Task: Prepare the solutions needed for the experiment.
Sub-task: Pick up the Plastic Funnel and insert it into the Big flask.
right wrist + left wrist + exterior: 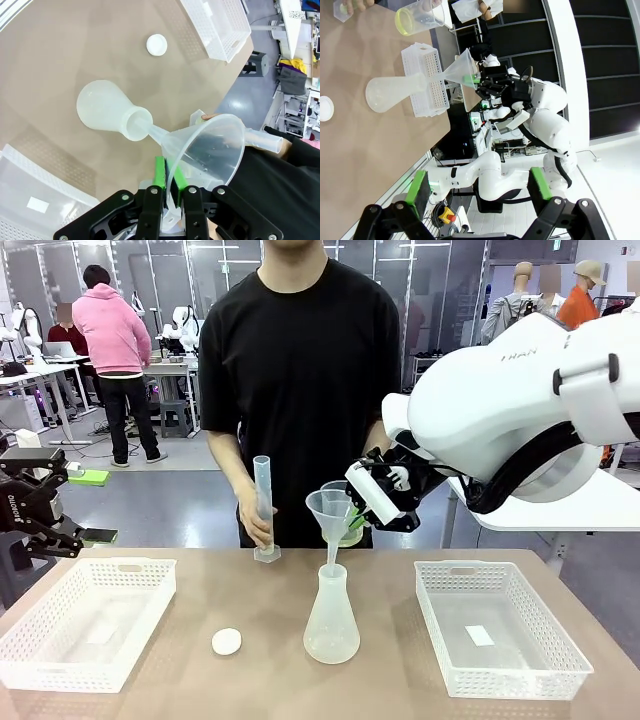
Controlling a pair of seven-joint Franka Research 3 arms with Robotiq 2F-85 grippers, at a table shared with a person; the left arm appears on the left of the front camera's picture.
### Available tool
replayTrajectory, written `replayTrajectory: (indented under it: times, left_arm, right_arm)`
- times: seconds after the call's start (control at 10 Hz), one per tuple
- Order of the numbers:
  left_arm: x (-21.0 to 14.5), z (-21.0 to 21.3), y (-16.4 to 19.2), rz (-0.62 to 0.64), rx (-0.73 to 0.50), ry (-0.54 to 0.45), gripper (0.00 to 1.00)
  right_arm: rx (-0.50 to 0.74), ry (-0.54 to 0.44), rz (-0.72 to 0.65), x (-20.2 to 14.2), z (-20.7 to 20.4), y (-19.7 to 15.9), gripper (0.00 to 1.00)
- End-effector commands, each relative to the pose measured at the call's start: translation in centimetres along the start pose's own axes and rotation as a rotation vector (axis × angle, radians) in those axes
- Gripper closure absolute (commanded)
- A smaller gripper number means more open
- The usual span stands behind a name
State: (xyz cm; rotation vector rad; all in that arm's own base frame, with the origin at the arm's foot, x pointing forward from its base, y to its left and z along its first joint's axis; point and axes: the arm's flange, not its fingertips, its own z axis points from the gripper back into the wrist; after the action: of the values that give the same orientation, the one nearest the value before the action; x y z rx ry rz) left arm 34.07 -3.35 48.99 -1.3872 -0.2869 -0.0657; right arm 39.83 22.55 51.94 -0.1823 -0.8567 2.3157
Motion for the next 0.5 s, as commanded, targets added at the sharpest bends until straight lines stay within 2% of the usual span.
replayTrajectory:
  times: [0.0,0.4]
  left_arm:
    - [0.1,-0.1,-0.3,0.000,-0.023,-0.003,0.00]
    - [0.1,-0.1,-0.3,0.000,-0.023,-0.003,0.00]
  right_arm:
    - [-0.027,-0.006,0.007,-0.5,-1.0,0.8,0.95]
    - [0.000,-0.031,-0.003,-0.4,-2.4,1.6,0.95]
